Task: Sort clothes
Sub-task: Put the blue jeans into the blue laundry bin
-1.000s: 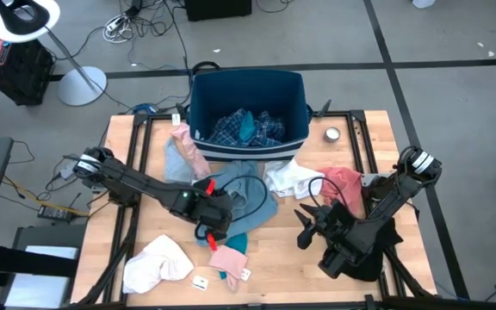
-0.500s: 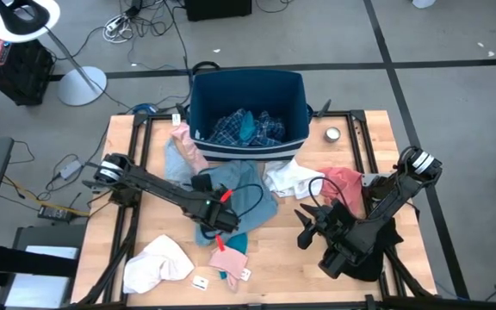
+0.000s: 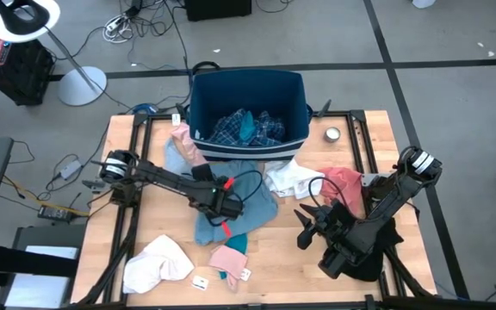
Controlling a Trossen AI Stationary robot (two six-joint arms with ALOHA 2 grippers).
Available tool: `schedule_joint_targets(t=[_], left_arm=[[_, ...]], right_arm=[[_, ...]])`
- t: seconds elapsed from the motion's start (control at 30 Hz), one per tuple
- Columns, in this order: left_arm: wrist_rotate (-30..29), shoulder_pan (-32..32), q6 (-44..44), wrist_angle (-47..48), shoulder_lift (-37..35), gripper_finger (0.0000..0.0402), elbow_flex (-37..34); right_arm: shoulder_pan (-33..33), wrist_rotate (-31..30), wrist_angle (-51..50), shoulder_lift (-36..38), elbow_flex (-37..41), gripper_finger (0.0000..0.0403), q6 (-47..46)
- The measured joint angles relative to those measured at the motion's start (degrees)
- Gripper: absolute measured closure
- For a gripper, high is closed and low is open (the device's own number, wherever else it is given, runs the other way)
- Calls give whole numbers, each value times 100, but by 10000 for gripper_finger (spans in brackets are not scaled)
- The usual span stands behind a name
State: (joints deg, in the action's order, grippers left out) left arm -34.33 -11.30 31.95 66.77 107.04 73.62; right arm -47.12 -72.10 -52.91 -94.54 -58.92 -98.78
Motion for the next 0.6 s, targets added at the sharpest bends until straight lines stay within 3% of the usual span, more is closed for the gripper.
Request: schedule_joint_targets(t=[0.1, 0.17, 0.4, 0.6], left_arm=[[276, 99, -88, -238, 0, 337, -144], [448, 124, -156, -300, -2, 377, -188], [462, -79, 33, 8, -194, 378, -61], [306, -289, 408, 735, -867, 378, 414]], right_arm=[[-2, -4, 1, 0, 0, 280, 0], [-1, -5, 4, 0, 0, 280, 32], [0, -7, 29, 0, 0, 280, 101], [0, -8, 36, 0, 0, 280, 135]])
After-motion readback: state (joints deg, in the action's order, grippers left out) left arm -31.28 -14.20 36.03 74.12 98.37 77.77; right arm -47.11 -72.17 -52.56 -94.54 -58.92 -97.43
